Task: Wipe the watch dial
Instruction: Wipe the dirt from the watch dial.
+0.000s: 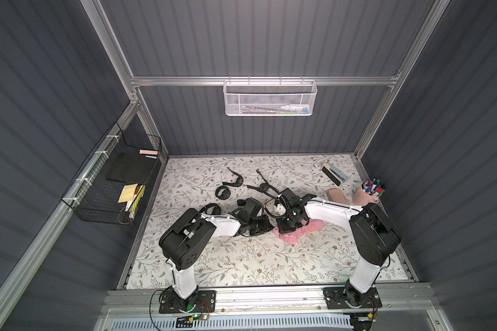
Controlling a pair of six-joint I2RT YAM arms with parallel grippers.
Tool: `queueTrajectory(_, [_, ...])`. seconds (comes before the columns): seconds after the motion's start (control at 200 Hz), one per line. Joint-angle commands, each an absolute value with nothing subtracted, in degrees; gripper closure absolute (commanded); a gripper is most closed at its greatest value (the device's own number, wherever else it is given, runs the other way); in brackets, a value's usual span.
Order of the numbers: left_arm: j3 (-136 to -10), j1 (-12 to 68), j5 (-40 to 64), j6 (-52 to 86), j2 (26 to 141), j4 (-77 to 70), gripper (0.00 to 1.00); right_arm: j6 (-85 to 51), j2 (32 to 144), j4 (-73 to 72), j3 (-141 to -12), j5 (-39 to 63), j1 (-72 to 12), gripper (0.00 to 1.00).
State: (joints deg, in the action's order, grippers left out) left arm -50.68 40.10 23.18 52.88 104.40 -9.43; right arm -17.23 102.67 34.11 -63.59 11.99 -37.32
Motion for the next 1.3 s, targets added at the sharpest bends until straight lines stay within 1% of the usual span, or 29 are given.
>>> queueTrajectory(0.0, [-52.0, 40.5, 23.0, 51.3, 103.5, -8.1, 0.86, -19.0, 105.7, 35.5, -61.8, 7.5, -36.3, 1.0])
queueTrajectory(0.175, [-51.9, 40.5, 23.0, 51.2, 103.5, -8.1, 0.86, -21.2, 105.5, 37.6, -61.3, -0.6, -34.7, 1.0])
queueTrajectory(0.495, [-51.4, 40.5, 23.0, 51.4, 103.0, -8.4, 0.86, -21.3, 102.3, 37.7, -59.5, -2.0, -32.9, 1.0])
queueTrajectory(0.67, [-51.3, 40.5, 22.9, 51.4, 103.0, -8.5, 0.86, -20.7, 96.4, 36.7, -59.9, 0.7, -33.0, 1.0])
queueTrajectory(0.77, [-51.3, 40.5, 22.9, 51.5, 103.1, -8.6, 0.86, -20.2, 94.4, 34.5, -60.2, 5.9, -33.6, 1.0])
queueTrajectory(1.041, [-51.2, 40.6, 22.8, 51.6, 102.9, -8.7, 0.86, -18.1, 101.9, 34.4, -64.7, 12.1, -37.8, 1.0])
queueTrajectory(1.166, [-51.2, 40.5, 22.9, 51.6, 103.0, -8.8, 0.86, -18.2, 103.5, 35.6, -64.7, 11.3, -38.6, 1.0])
queueTrajectory(1.296, [-51.4, 40.5, 22.9, 51.6, 103.2, -8.7, 0.86, -17.9, 101.0, 37.2, -62.3, 6.6, -38.4, 1.0])
